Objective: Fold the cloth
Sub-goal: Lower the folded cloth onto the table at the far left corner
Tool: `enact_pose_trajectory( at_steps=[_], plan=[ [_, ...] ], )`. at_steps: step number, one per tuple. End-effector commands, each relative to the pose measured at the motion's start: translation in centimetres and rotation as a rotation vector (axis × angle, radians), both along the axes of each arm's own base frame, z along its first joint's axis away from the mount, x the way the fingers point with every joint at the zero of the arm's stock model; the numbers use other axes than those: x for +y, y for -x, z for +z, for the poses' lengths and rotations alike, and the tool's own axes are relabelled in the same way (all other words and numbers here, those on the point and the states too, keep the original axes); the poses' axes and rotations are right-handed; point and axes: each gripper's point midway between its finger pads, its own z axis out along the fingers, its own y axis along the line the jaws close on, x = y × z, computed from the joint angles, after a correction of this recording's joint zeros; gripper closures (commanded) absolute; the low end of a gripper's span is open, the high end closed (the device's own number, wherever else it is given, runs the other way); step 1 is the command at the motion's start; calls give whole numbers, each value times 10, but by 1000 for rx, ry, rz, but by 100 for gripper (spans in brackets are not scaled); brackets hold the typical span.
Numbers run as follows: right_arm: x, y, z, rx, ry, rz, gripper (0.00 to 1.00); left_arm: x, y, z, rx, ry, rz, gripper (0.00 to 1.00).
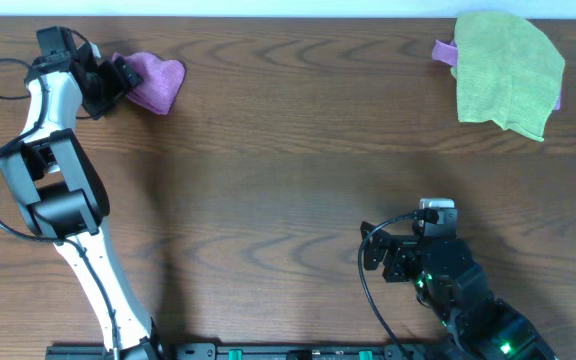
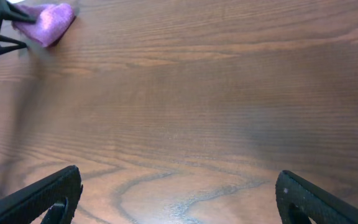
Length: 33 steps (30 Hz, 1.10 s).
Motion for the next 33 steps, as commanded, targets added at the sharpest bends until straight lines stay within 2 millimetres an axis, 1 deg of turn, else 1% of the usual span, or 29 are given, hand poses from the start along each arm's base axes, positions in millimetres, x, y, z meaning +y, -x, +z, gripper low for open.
enact_pose_trajectory(
  at_steps=[1, 5, 7, 9, 12, 15, 17, 19, 22, 25, 28, 30, 32, 33],
  plan=[
    [2, -2, 13, -18, -32, -10, 1, -4, 0, -6, 4, 37, -8, 5],
    [2, -3, 14, -21, -42, -14, 1, -12, -7, 3, -39, 98, -11, 5],
    [2, -3, 14, -21, -42, -13, 1, -16, -12, 10, -67, 128, -24, 5],
    [2, -3, 14, -21, -42, -14, 1, -16, -18, 19, -96, 129, -32, 5],
    [2, -3, 14, -21, -42, -14, 1, -11, -32, 47, -158, 103, -39, 5],
    [2, -3, 14, -21, -42, -14, 1, 1, -39, 76, -198, 31, -27, 5],
    [2, -3, 14, -21, -42, -14, 1, 14, -37, 90, -184, -37, 8, 5],
    [2, -3, 15, -22, -42, -14, 1, 19, -31, 101, -170, -85, -1, 5],
    [3, -4, 16, -28, -46, -14, 1, 25, -15, 104, -104, -112, 15, 5],
    [3, -5, 18, -37, -51, -14, 1, 25, 1, 100, -41, -101, 17, 5],
    [4, -5, 18, -37, -52, -13, 1, 22, 9, 96, -3, -85, 12, 5],
    [4, -5, 18, -37, -52, -13, 1, 15, 7, 98, -20, -51, -11, 5],
    [4, -5, 18, -37, -52, -13, 1, -2, 3, 105, -57, 11, -61, 5],
    [4, -5, 18, -38, -51, -13, 1, -11, 1, 108, -71, 36, -86, 2]
  ],
)
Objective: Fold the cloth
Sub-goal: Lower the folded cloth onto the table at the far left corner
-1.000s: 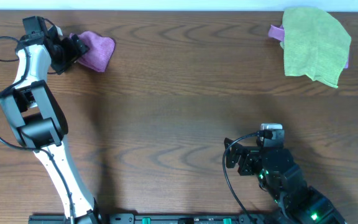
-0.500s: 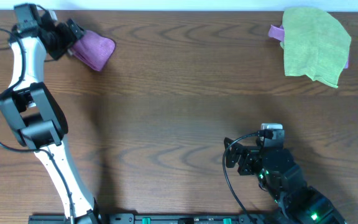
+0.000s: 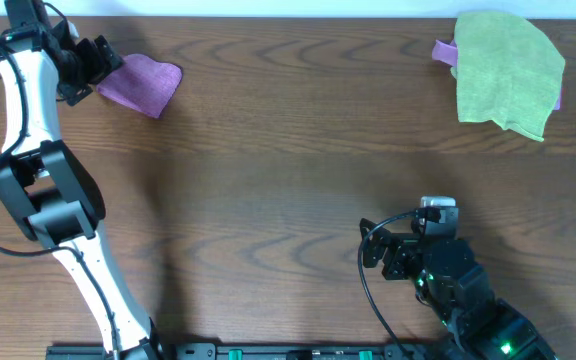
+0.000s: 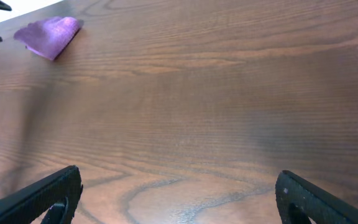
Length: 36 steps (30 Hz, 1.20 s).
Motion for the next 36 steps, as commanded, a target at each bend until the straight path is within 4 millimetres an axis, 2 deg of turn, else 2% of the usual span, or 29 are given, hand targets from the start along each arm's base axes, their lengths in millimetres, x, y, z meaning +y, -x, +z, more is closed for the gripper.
enact_pose_trajectory(
  at_steps=[1, 2, 4, 5, 6, 11, 15, 19, 27, 36],
  plan=[
    [1, -2, 12, -19, -21, -9, 1, -29, -8, 33, -93, 69, -99, 5],
    [0, -2, 12, -20, -20, -11, 1, -36, -8, 33, -92, 78, -114, 15],
    [0, -3, 12, -21, -18, -14, 1, -50, -8, 33, -85, 93, -140, 74],
    [0, -3, 12, -21, -18, -14, 1, -57, -8, 32, -82, 94, -152, 89],
    [-1, -3, 12, -22, -17, -16, 1, -62, -9, 32, -81, 94, -162, 94],
    [-3, -4, 12, -25, -10, -27, 1, -104, -15, 38, -105, 65, -271, 94],
    [-4, -4, 11, -24, -7, -28, 1, -117, -17, 31, -85, -22, -287, 94],
    [-4, -2, 9, -19, 8, -23, 1, -115, -16, 24, -55, -104, -274, 94],
    [-9, -2, 7, -14, 28, -41, 1, -77, -1, 3, 74, -311, -200, 94],
    [-10, -2, 6, -18, 46, -34, 1, -78, -7, -22, 50, -345, -247, 94]
  ],
)
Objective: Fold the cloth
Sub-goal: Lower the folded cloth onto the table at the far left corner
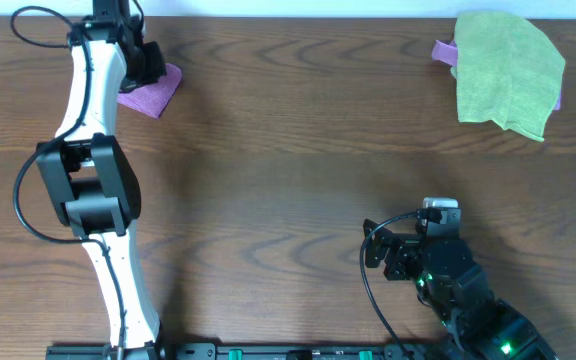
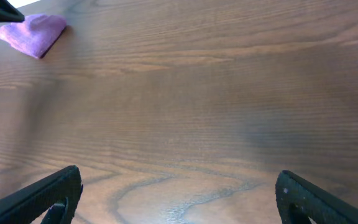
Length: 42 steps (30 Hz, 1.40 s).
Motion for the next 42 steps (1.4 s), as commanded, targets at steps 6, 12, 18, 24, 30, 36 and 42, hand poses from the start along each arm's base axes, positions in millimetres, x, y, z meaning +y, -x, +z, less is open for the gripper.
enact_pose_trajectory(
  at_steps=[6, 12, 18, 24, 30, 36, 42],
  plan=[
    [-3, -2, 8, -19, 22, -5, 1, -1, 7, -31, 62, -26, -25, 94],
    [-2, -3, 4, -3, 33, -5, 1, -2, 8, -39, 75, -25, -26, 94],
    [-1, -5, -2, 19, 48, -4, 1, -1, 9, -65, 112, -21, -24, 94],
    [-1, -5, -4, 25, 53, -4, 1, -1, 7, -79, 119, -18, -16, 94],
    [-1, -5, -4, 26, 54, -4, 1, -2, 1, -86, 104, 5, 25, 94],
    [-1, -5, -4, 26, 53, -4, 1, -10, -21, -78, 15, 88, 93, 94],
    [-1, -5, -4, 26, 53, -4, 1, -21, -34, -70, -39, 169, 95, 94]
  ],
)
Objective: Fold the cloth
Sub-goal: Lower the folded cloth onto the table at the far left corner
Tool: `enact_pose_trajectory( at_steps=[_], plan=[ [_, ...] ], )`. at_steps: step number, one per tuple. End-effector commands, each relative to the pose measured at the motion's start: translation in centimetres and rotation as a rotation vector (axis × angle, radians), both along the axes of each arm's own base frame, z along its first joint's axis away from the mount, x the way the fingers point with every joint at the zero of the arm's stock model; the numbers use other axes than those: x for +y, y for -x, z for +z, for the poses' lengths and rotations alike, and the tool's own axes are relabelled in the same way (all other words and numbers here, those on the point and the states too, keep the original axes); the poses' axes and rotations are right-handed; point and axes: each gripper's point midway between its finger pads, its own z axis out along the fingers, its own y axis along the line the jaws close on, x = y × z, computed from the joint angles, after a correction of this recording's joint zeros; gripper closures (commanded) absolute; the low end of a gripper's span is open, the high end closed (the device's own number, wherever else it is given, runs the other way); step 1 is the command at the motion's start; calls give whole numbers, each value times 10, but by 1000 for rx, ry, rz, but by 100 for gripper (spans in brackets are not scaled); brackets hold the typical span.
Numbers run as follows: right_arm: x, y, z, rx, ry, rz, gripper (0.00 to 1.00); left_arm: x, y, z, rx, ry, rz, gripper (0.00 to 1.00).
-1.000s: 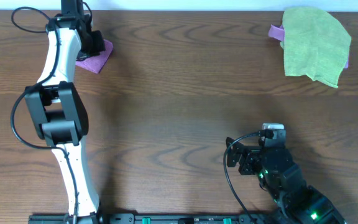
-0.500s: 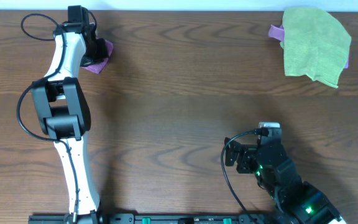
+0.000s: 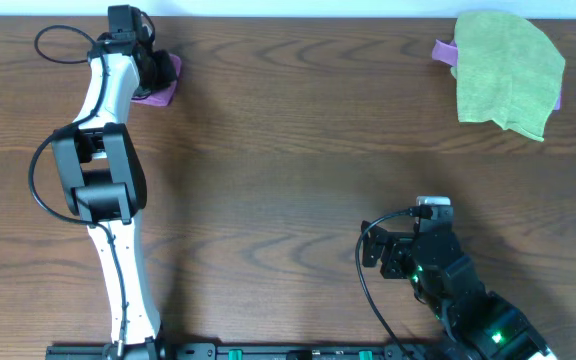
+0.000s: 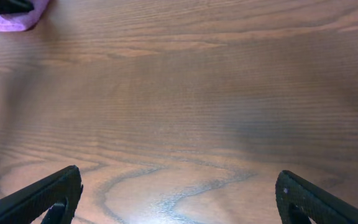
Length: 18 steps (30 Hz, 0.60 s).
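Observation:
The purple cloth (image 3: 165,80) lies bunched at the table's far left, and its corner shows in the right wrist view (image 4: 14,18). My left gripper (image 3: 148,68) is on top of it and covers its left part; its jaws are hidden from above. My right gripper (image 3: 370,256) rests low near the front right. It is open, fingers (image 4: 51,194) spread wide over bare wood, with nothing between them (image 4: 182,199).
A green cloth (image 3: 508,70) lies at the far right corner with another purple cloth (image 3: 445,50) poking out from under it. The left arm (image 3: 103,170) stretches from the front edge up the left side. A cable loops behind it.
My left gripper has shifted slightly right and toward the far edge. The purple cloth now looks smaller and more bunched under it. The right arm has barely moved.
The left gripper was at the left edge of the bunched purple cloth. Then the cloth lay flatter with the gripper further left. Then the gripper stood over the cloth's left part, and now it covers a smaller bundle. The right gripper has stayed open throughout.

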Motion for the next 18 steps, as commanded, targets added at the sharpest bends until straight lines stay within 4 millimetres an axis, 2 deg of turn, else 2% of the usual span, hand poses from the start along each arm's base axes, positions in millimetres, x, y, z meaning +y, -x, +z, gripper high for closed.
enact_pose_trajectory(
  at_steps=[1, 5, 12, 15, 18],
  plan=[
    [-2, -4, 11, -30, 4, -8, 1, -13, -1, -12, 11, 82, 13, 94],
    [-2, -4, 11, -30, 4, -8, 1, -16, -9, -7, -24, 114, 35, 94],
    [-2, -3, 11, -27, 7, -8, 1, -16, -8, -8, -17, 116, 37, 94],
    [-2, -3, 11, -27, 7, -9, 1, -19, -2, -10, 11, 130, 32, 94],
    [-4, -4, 11, -27, 7, -16, 1, -19, 13, -11, 71, 130, 31, 94]
  ],
)
